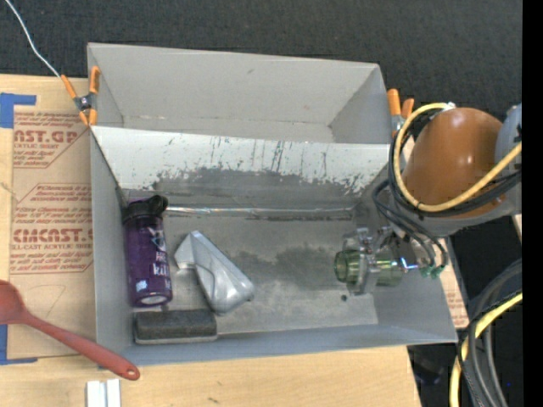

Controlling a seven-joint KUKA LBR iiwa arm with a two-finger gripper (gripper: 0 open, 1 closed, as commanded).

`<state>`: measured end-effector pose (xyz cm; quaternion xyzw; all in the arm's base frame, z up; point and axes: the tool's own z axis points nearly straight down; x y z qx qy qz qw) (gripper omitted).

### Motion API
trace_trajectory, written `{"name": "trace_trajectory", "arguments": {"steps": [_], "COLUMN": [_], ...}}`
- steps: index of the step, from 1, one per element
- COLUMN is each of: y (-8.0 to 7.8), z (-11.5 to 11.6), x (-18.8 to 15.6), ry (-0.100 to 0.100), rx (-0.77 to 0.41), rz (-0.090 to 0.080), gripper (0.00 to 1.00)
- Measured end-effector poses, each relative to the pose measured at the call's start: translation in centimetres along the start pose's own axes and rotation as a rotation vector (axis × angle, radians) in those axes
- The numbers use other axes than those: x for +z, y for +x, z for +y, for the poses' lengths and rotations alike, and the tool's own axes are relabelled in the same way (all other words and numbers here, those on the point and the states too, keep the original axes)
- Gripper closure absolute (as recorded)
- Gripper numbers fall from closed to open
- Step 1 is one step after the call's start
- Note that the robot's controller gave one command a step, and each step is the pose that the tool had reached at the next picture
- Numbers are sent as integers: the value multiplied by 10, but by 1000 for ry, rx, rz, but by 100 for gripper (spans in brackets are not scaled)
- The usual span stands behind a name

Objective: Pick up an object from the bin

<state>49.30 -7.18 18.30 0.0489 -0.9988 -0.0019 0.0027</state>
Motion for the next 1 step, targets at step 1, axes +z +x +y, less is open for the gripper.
{"name": "trace_trajectory", "arguments": {"steps": [1], "y": [-1], "z": [-7], "x": [-78], "ry": [4], "rx": [-69], "rz": [-12], "gripper": [100]}}
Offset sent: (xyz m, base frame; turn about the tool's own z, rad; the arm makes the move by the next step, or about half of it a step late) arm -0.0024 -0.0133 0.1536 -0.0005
